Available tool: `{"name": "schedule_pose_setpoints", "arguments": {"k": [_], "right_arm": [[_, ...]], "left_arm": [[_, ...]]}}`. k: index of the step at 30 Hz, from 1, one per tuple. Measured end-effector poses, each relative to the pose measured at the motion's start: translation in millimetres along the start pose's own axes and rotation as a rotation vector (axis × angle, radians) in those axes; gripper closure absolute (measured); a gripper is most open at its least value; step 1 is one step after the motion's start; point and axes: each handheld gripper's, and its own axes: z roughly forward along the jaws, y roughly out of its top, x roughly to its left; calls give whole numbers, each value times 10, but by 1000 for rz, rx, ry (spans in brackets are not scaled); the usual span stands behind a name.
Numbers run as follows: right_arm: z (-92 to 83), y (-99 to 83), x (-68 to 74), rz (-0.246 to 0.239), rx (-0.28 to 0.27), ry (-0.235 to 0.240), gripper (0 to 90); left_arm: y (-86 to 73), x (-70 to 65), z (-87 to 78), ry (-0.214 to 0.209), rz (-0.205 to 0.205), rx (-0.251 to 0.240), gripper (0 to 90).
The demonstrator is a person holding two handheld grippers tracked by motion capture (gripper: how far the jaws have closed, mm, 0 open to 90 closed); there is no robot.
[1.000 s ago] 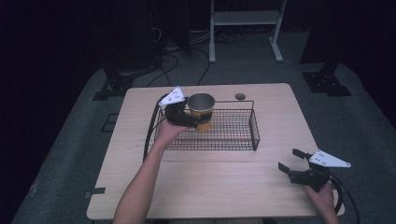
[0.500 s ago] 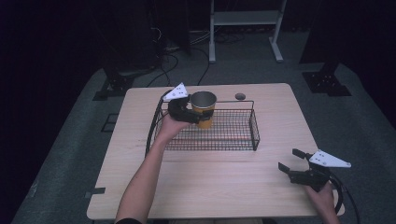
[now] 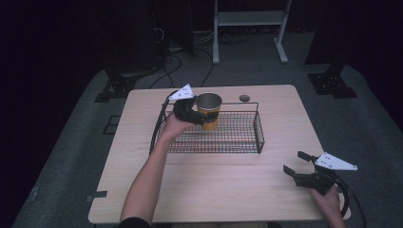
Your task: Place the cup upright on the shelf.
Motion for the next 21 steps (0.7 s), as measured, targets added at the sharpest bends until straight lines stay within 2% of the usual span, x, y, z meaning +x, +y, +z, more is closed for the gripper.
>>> {"name": "schedule_pose_setpoints", "arguments": {"k": [1,6,9,15,21], "right_arm": [[-1,0,-2,1,-1,0,132],[-4,0,-2,0,-3,2,132],[-2,0,-7,2,-4,3,132],[-4,0,-5,1,-5,4,132],[-7,0,-7,1,-8,6,133]], "left_arm": [[-8,3,12,14,2,15,137],[-59,38,77,8,-13,21,137],[-73,44,124,10,-5,36,137],[-98,68,234,-16,-16,77,136],[-120,70,324,-44,-7,118,136]]}}
